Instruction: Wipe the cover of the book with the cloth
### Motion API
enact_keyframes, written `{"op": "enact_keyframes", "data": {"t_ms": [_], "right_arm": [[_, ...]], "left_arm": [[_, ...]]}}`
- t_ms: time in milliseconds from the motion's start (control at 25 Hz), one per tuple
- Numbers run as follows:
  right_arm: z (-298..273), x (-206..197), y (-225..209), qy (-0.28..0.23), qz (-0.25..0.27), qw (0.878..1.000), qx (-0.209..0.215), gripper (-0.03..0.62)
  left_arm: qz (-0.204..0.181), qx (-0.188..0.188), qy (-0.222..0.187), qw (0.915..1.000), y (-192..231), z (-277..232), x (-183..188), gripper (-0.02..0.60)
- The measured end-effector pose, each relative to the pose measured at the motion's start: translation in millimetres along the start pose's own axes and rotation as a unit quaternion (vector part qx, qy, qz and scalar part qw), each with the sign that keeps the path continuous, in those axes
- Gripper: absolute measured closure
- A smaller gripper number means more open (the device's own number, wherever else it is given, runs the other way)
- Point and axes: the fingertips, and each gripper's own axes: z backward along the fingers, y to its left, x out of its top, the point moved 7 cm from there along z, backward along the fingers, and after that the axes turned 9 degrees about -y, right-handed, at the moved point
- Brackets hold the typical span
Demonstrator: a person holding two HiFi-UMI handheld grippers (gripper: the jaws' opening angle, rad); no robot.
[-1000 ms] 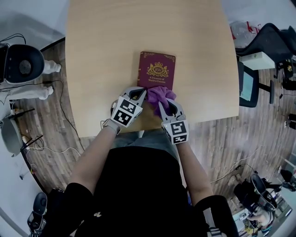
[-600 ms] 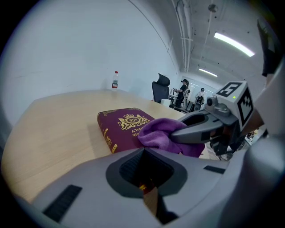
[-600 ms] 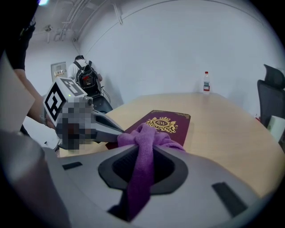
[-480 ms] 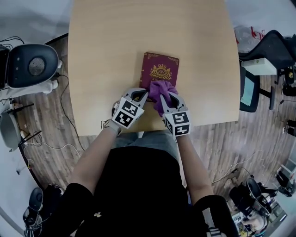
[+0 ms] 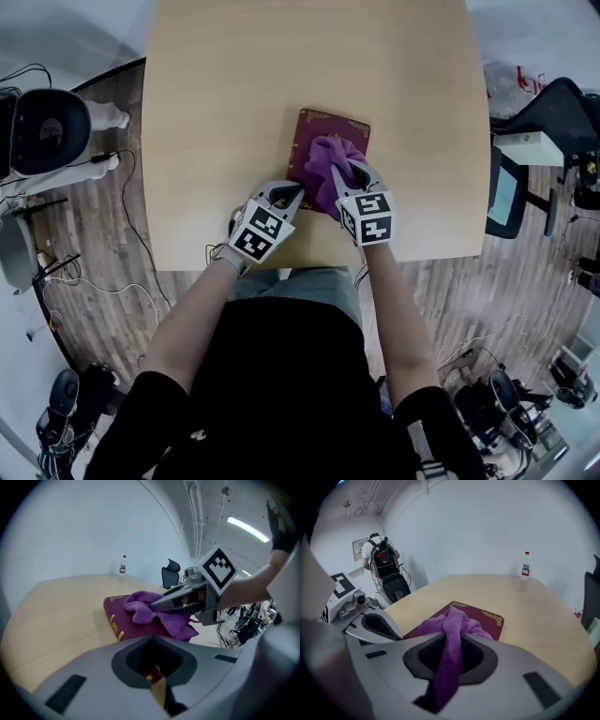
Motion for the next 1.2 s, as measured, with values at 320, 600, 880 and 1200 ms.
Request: {"op": "enact_keyframes", "data": {"t_ms": [320, 600, 880, 1200], "right_arm": [[-35.2, 28.9, -17.7, 0.010, 0.018, 1.000, 0.011, 0.516], [-62.7, 52.5, -28.6, 0.020, 0.021, 0.999, 0.030, 0.516], [-75.8, 62.4, -27.8, 0.009, 0.047, 0.999, 0.026, 0.516], [-75.5, 62.3, -24.9, 0.006, 0.048, 0.998, 0.031, 0.516]], "left_arm": [[0.007, 0.010, -0.009, 0.9999, 0.3, 0.7, 0.8, 0.563], [0.013, 0.016, -0.010, 0.9997, -0.2, 1.7, 2.7, 0.561], [0.058, 0.023, -0.011, 0.9980, -2.7, 5.2, 1.0, 0.561], [0.080, -0.044, 0.021, 0.9956, -47.8, 24.1, -27.5, 0.561]]}}
